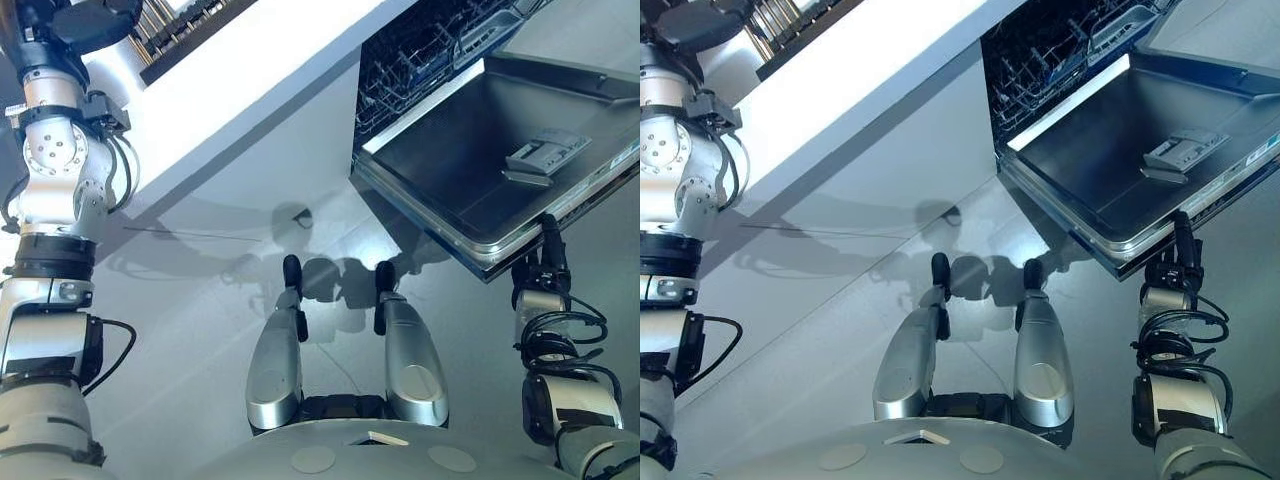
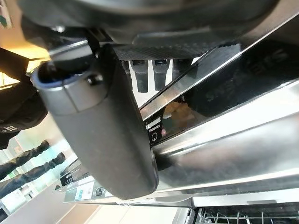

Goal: Pick up plates and place into dishwasher.

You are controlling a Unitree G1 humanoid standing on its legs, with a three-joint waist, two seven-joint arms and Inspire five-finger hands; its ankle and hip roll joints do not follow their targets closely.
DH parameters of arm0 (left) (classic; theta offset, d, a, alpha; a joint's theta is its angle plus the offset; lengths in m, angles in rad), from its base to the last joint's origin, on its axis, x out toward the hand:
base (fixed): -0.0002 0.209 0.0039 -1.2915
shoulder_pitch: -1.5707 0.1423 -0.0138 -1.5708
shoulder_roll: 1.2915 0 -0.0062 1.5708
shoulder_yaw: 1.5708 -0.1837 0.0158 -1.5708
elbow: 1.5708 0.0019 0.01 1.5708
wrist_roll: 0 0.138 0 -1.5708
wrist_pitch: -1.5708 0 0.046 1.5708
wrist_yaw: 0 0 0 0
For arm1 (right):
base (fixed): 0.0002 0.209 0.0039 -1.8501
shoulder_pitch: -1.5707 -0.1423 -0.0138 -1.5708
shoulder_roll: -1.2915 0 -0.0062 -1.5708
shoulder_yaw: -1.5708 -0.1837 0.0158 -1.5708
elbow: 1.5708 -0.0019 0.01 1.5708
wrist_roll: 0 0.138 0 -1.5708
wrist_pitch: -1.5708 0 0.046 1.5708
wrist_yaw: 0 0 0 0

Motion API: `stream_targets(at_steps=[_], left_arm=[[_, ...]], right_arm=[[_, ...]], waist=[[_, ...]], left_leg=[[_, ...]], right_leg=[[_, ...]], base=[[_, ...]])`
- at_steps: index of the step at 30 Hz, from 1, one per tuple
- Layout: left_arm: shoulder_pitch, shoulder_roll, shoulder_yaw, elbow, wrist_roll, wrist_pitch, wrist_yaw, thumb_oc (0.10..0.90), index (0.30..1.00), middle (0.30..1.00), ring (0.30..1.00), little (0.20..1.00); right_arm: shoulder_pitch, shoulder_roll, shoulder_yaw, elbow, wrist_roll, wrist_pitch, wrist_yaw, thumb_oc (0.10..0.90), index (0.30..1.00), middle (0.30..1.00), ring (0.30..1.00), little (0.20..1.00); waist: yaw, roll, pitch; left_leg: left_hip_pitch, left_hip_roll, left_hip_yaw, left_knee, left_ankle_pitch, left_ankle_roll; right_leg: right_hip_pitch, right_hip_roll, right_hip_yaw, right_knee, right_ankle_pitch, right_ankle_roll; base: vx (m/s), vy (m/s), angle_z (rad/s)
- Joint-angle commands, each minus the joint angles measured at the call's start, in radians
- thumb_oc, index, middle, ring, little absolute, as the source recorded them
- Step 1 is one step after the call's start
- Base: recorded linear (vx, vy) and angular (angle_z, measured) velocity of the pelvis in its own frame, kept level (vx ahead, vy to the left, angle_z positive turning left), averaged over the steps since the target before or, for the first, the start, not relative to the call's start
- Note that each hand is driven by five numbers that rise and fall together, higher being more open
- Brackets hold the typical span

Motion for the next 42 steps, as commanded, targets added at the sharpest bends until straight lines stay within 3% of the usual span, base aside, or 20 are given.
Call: stream_targets(at_steps=[1, 3, 5, 9, 12, 15, 20, 25, 29, 33, 37, 39, 42], left_arm=[[-0.100, 0.022, 0.034, -0.079, 0.019, -0.089, 0.043, 0.800, 0.900, 0.900, 0.900, 0.900], [-0.086, 0.021, 0.042, -0.085, 0.028, -0.098, 0.042, 0.800, 0.900, 0.900, 0.900, 0.900], [-0.052, 0.016, 0.061, -0.076, 0.037, -0.131, 0.037, 0.800, 0.900, 0.900, 0.900, 0.900], [-0.019, 0.009, 0.079, -0.059, 0.047, -0.157, 0.043, 0.800, 0.900, 0.900, 0.900, 0.900], [0.006, -0.002, 0.098, -0.027, 0.049, -0.183, 0.018, 0.800, 0.900, 0.900, 0.900, 0.900], [0.011, -0.007, 0.110, -0.009, 0.045, -0.177, -0.003, 0.800, 0.900, 0.900, 0.900, 0.900], [0.021, -0.010, 0.131, 0.026, 0.033, -0.186, -0.040, 0.800, 0.900, 0.900, 0.900, 0.900], [0.056, -0.016, 0.147, 0.044, 0.025, -0.197, -0.072, 0.800, 0.900, 0.900, 0.900, 0.900], [0.112, -0.021, 0.168, 0.039, 0.013, -0.207, -0.085, 0.800, 0.900, 0.900, 0.900, 0.900], [0.220, -0.041, 0.214, 0.002, 0.011, -0.227, -0.088, 0.800, 0.900, 0.900, 0.900, 0.900], [0.336, -0.086, 0.254, -0.083, 0.032, -0.223, -0.074, 0.800, 0.900, 0.900, 0.900, 0.900], [0.401, -0.114, 0.279, -0.126, 0.037, -0.218, -0.081, 0.800, 0.900, 0.900, 0.900, 0.900], [0.449, -0.144, 0.289, -0.142, 0.048, -0.216, -0.084, 0.800, 0.900, 0.900, 0.900, 0.900]], right_arm=[[-0.178, 0.033, 0.136, -0.124, 0.059, 0.063, 0.165, 0.800, 0.900, 0.900, 0.900, 0.900], [-0.181, 0.052, 0.164, -0.207, 0.076, 0.064, 0.266, 0.800, 0.900, 0.900, 0.900, 0.900], [-0.159, 0.099, 0.249, -0.417, 0.087, 0.080, 0.457, 0.800, 0.900, 0.900, 0.900, 0.900], [-0.139, 0.125, 0.344, -0.676, -0.007, 0.110, 0.609, 0.800, 0.900, 0.900, 0.900, 0.900], [-0.164, 0.138, 0.399, -0.883, -0.104, 0.168, 0.741, 0.800, 0.900, 0.900, 0.900, 0.900], [-0.205, 0.160, 0.416, -1.034, -0.202, 0.211, 0.709, 0.800, 0.900, 0.900, 0.900, 0.900], [-0.237, 0.171, 0.393, -1.107, -0.248, 0.266, 0.660, 0.800, 0.900, 0.900, 0.900, 0.900], [-0.207, 0.179, 0.361, -1.097, -0.253, 0.256, 0.583, 0.800, 0.900, 0.900, 0.900, 0.900], [-0.140, 0.195, 0.316, -1.050, -0.249, 0.192, 0.465, 0.800, 0.900, 0.900, 0.900, 0.900], [-0.022, 0.191, 0.241, -0.975, -0.312, 0.084, 0.332, 0.800, 0.900, 0.900, 0.900, 0.900], [0.118, 0.175, 0.188, -0.919, -0.378, 0.033, 0.318, 0.800, 0.900, 0.900, 0.900, 0.900], [0.188, 0.181, 0.152, -0.885, -0.354, 0.043, 0.347, 0.800, 0.900, 0.900, 0.900, 0.900], [0.239, 0.185, 0.123, -0.831, -0.359, -0.014, 0.332, 0.800, 0.900, 0.900, 0.900, 0.900]], waist=[[0.037, -0.006, 0.001], [0.039, -0.011, 0.001], [0.038, -0.024, 0.002], [0.030, -0.040, -0.010], [0.028, -0.057, -0.026], [0.026, -0.066, -0.044], [0.022, -0.077, -0.065], [0.018, -0.087, -0.088], [0.011, -0.088, -0.117], [0.000, -0.084, -0.158], [-0.010, -0.082, -0.193], [-0.012, -0.082, -0.217], [-0.014, -0.083, -0.253]], left_leg=[[0.014, -0.107, 0.047, 0.112, -0.128, 0.055], [0.013, -0.109, 0.048, 0.107, -0.126, 0.058], [0.019, -0.113, 0.055, 0.104, -0.136, 0.067], [0.026, -0.117, 0.067, 0.091, -0.130, 0.075], [0.045, -0.123, 0.078, 0.082, -0.137, 0.080], [0.062, -0.126, 0.090, 0.080, -0.142, 0.082], [0.091, -0.129, 0.109, 0.075, -0.154, 0.088], [0.118, -0.131, 0.123, 0.073, -0.163, 0.093], [0.155, -0.134, 0.128, 0.050, -0.167, 0.097], [0.202, -0.133, 0.142, 0.002, -0.164, 0.100], [0.236, -0.136, 0.149, -0.033, -0.160, 0.106], [0.258, -0.136, 0.151, -0.052, -0.158, 0.109], [0.285, -0.135, 0.150, -0.077, -0.155, 0.109]], right_leg=[[0.032, 0.035, -0.010, 0.069, -0.117, -0.062], [0.032, 0.035, -0.009, 0.060, -0.111, -0.061], [0.032, 0.032, 0.001, 0.047, -0.106, -0.054], [0.032, 0.030, 0.014, 0.011, -0.078, -0.040], [0.047, 0.030, 0.023, -0.020, -0.065, -0.030], [0.064, 0.028, 0.029, -0.044, -0.051, -0.022], [0.088, 0.027, 0.040, -0.069, -0.041, -0.016], [0.109, 0.024, 0.046, -0.077, -0.036, -0.012], [0.137, 0.026, 0.052, -0.095, -0.035, -0.009], [0.166, 0.028, 0.054, -0.117, -0.036, -0.001], [0.185, 0.035, 0.060, -0.129, -0.036, 0.001], [0.200, 0.038, 0.059, -0.137, -0.037, 0.002], [0.224, 0.042, 0.057, -0.150, -0.038, 0.005]], base=[[0.02, 0.053, 0.13], [-0.01, 0.059, 0.03], [0.01, 0.088, -0.03], [0.03, 0.093, -0.13], [0.04, 0.082, -0.27], [0.07, 0.090, -0.31], [0.06, 0.080, -0.10], [0.06, 0.057, 0.02], [0.08, 0.071, 0.15], [0.08, 0.085, 0.08], [0.05, 0.063, -0.01], [0.05, 0.039, 0.00], [0.05, 0.018, -0.07]])
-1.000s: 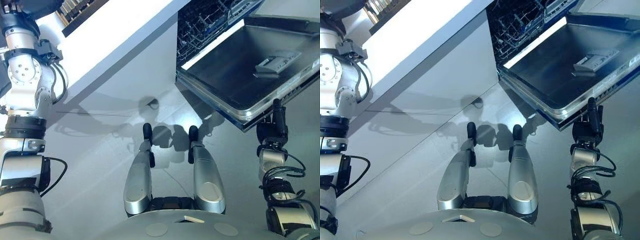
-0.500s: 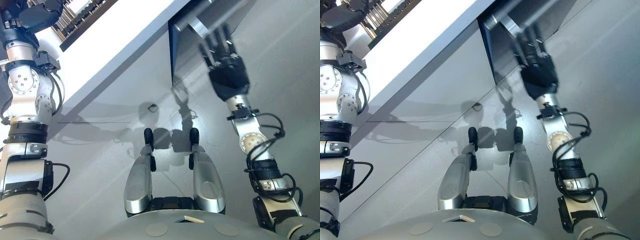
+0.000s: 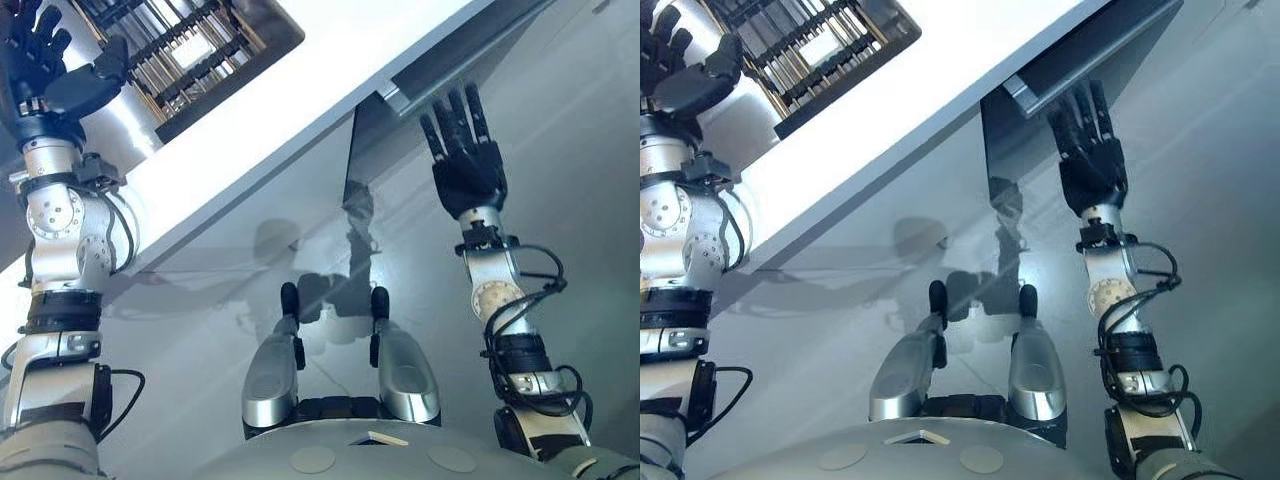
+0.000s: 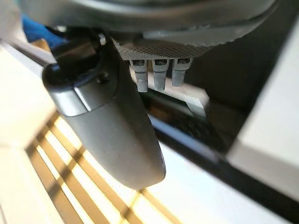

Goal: Pick up plates and place into dishwasher.

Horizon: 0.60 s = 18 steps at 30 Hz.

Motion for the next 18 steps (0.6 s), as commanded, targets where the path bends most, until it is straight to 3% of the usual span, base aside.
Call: stream_targets(at_steps=[1, 2, 4, 8, 12, 16, 18], left_arm=[[0.079, -0.038, 0.061, -0.014, 0.045, -0.113, 0.004, 0.800, 0.900, 0.900, 0.900, 0.900], [0.081, -0.039, 0.061, -0.013, 0.046, -0.113, 0.004, 0.800, 0.900, 0.900, 0.900, 0.900], [0.097, -0.054, 0.065, 0.001, 0.050, -0.110, 0.001, 0.800, 0.900, 0.900, 0.900, 0.900], [0.127, -0.080, 0.072, 0.002, 0.043, -0.099, -0.011, 0.800, 0.900, 0.900, 0.900, 0.900], [0.135, -0.112, 0.065, -0.003, -0.013, -0.066, -0.029, 0.800, 0.900, 0.900, 0.900, 0.900], [0.122, -0.125, 0.052, 0.003, -0.054, -0.015, -0.042, 0.800, 0.900, 0.900, 0.900, 0.900], [0.103, -0.115, 0.048, 0.025, -0.085, 0.008, -0.057, 0.800, 0.900, 0.900, 0.900, 0.900]], right_arm=[[0.055, 0.015, -0.025, -0.042, -0.029, -0.147, 0.017, 0.800, 0.900, 0.900, 0.900, 0.900], [0.057, 0.015, -0.027, -0.039, -0.036, -0.156, 0.011, 0.800, 0.900, 0.900, 0.900, 0.900], [0.081, 0.007, -0.064, 0.030, -0.160, -0.274, -0.130, 0.800, 0.900, 0.900, 0.900, 0.900], [0.120, -0.013, -0.098, 0.167, -0.356, -0.334, -0.334, 0.800, 0.900, 0.900, 0.900, 0.900], [0.141, -0.044, -0.096, 0.359, -0.507, -0.264, -0.438, 0.800, 0.900, 0.900, 0.900, 0.900], [0.154, -0.066, -0.062, 0.568, -0.672, -0.134, -0.397, 0.800, 0.900, 0.900, 0.900, 0.900], [0.158, -0.081, -0.045, 0.691, -0.719, -0.098, -0.344, 0.800, 0.900, 0.900, 0.900, 0.900]], waist=[[-0.016, -0.005, -0.187], [-0.017, -0.005, -0.189], [-0.020, -0.006, -0.226], [-0.022, -0.013, -0.270], [-0.019, -0.020, -0.298], [-0.016, -0.023, -0.317], [-0.013, -0.023, -0.327]], left_leg=[[0.052, -0.106, 0.080, 0.038, -0.155, 0.084], [0.054, -0.106, 0.081, 0.036, -0.155, 0.084], [0.075, -0.105, 0.083, 0.026, -0.157, 0.081], [0.102, -0.104, 0.083, 0.016, -0.163, 0.079], [0.122, -0.104, 0.079, 0.011, -0.169, 0.078], [0.140, -0.103, 0.072, 0.008, -0.175, 0.077], [0.150, -0.103, 0.069, 0.003, -0.177, 0.077]], right_leg=[[-0.024, 0.062, 0.020, 0.084, -0.095, -0.033], [-0.023, 0.063, 0.020, 0.083, -0.095, -0.032], [0.002, 0.067, 0.019, 0.067, -0.095, -0.029], [0.035, 0.073, 0.024, 0.045, -0.094, -0.026], [0.064, 0.077, 0.026, 0.025, -0.091, -0.024], [0.084, 0.081, 0.026, 0.013, -0.088, -0.023], [0.094, 0.082, 0.026, 0.003, -0.085, -0.022]], base=[[0.04, 0.011, -0.10], [0.04, 0.009, -0.07], [0.05, 0.012, -0.01], [0.03, 0.003, -0.05], [0.00, -0.004, -0.02], [0.00, 0.000, 0.00], [0.02, -0.027, -0.04]])
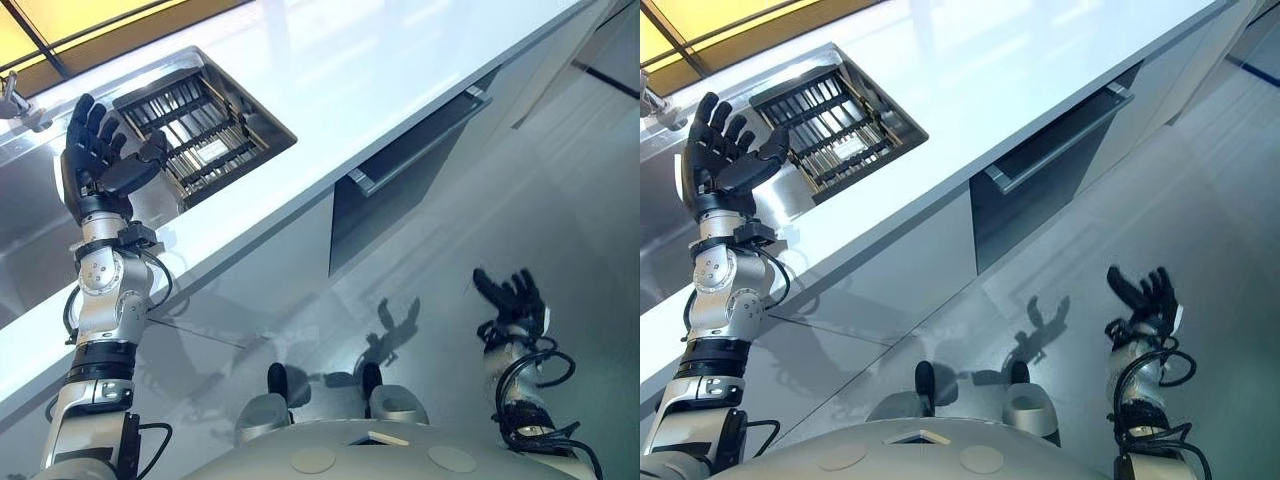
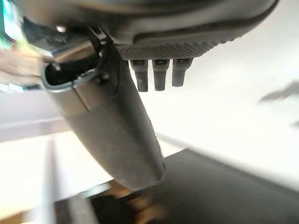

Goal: Pick up plates and place into dishwasher.

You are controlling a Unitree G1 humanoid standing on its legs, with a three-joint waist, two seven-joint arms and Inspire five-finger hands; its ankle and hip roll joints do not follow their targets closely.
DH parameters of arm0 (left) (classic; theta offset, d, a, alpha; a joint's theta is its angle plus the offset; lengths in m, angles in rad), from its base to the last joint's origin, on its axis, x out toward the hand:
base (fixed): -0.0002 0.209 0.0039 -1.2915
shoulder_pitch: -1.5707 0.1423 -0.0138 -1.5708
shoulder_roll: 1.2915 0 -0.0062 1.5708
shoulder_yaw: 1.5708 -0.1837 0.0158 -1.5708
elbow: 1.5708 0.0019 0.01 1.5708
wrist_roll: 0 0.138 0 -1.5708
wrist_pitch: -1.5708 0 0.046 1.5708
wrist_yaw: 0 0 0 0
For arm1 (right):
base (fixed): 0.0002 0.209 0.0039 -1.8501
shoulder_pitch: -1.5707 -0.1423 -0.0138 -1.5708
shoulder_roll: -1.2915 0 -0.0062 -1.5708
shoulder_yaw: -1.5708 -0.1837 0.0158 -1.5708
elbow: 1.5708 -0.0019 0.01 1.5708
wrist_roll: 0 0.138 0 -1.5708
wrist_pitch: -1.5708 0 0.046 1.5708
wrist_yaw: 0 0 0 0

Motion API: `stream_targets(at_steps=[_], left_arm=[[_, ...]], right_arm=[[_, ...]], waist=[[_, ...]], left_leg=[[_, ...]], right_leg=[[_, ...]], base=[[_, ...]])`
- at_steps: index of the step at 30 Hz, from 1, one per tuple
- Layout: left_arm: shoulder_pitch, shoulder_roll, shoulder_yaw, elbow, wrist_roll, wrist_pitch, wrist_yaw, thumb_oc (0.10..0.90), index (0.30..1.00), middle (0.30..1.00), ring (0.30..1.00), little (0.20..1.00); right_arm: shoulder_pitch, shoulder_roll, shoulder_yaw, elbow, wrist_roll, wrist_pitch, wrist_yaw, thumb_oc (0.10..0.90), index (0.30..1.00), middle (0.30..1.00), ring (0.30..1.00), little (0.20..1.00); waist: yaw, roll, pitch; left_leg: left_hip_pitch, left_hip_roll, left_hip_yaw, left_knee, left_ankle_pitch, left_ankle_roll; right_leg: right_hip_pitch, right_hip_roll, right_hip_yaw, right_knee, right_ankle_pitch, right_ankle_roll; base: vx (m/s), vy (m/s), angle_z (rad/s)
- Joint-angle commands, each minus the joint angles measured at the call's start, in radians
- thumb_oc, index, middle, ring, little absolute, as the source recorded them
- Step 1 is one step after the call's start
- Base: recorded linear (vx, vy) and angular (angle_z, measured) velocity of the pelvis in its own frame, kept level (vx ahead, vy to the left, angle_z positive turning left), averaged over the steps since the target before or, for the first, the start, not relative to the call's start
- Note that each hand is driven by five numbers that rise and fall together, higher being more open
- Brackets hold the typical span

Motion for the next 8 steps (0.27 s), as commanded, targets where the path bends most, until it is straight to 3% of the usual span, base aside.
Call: stream_targets(at_steps=[1, 8], left_arm=[[-0.083, 0.051, 0.040, 0.031, -0.042, -0.047, -0.040, 0.800, 0.900, 0.900, 0.900, 0.900], [-0.135, 0.079, 0.029, 0.067, -0.076, -0.032, -0.046, 0.800, 0.900, 0.900, 0.900, 0.900]], right_arm=[[-0.007, -0.069, 0.037, 0.079, -0.138, 0.022, 0.095, 0.800, 0.900, 0.900, 0.900, 0.900], [0.018, -0.059, 0.083, 0.260, -0.177, 0.102, 0.167, 0.800, 0.900, 0.900, 0.900, 0.900]], waist=[[0.002, 0.016, -0.072], [0.009, 0.018, -0.089]], left_leg=[[0.033, -0.104, 0.040, 0.032, -0.139, 0.084], [0.045, -0.100, 0.034, 0.030, -0.146, 0.085]], right_leg=[[-0.040, 0.078, 0.003, 0.102, -0.085, -0.022], [-0.026, 0.078, -0.009, 0.099, -0.090, -0.018]], base=[[0.02, -0.034, -0.03], [0.00, -0.018, 0.00]])
